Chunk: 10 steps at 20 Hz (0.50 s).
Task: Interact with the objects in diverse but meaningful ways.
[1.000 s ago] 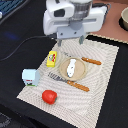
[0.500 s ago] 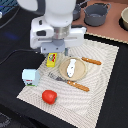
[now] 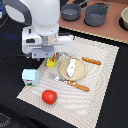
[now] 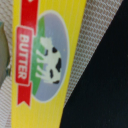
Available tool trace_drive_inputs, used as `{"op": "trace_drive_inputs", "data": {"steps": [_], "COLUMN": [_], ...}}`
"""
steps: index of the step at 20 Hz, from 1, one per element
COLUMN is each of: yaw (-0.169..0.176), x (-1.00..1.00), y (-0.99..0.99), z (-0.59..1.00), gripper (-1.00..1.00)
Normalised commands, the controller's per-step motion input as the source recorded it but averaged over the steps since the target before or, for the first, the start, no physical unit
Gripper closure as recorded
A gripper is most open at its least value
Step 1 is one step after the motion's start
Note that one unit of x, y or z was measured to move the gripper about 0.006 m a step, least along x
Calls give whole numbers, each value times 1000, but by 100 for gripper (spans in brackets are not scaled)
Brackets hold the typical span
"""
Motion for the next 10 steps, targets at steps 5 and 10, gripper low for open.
{"op": "trace_drive_inputs", "data": {"steps": [5, 10], "yaw": [-3, -1], "x": [-288, -173], "y": [46, 67], "z": [-145, 102], "gripper": [100, 100]}}
